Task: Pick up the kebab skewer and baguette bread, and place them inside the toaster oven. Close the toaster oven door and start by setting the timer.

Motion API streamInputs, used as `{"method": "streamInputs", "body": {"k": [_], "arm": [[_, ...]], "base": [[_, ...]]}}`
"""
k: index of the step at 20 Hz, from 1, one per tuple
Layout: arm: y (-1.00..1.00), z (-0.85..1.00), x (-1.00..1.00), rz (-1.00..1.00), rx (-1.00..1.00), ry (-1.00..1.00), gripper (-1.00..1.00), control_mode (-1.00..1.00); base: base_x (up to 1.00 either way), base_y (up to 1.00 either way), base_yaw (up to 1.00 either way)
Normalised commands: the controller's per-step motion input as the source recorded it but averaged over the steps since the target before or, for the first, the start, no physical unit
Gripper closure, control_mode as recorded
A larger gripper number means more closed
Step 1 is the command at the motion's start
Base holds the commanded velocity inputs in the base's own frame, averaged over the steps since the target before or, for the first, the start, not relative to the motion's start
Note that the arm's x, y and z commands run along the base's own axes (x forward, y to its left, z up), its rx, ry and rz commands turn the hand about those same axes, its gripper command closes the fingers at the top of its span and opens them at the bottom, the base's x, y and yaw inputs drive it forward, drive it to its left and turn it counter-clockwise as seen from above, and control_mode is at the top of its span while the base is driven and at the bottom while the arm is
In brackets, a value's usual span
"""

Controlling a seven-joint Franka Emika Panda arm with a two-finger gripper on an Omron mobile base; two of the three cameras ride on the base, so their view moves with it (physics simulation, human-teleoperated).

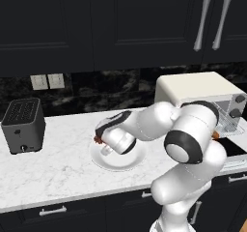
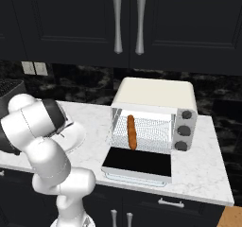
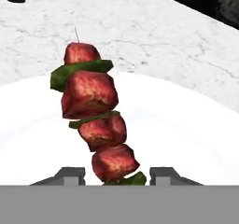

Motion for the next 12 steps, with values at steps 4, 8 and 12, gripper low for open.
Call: {"method": "streamInputs", "body": {"k": [4, 8, 12], "arm": [[-0.29, 0.75, -0.65, 0.0, 0.0, 0.0, 1.0, -1.0], [-0.79, 1.0, -0.79, -0.01, 0.0, 0.02, 1.0, -1.0], [-0.82, 1.0, -0.58, -0.07, 0.0, 0.12, 1.0, -1.0]], "base": [[0.0, 0.0, 0.0], [0.0, 0.0, 0.0], [0.0, 0.0, 0.0]]}}
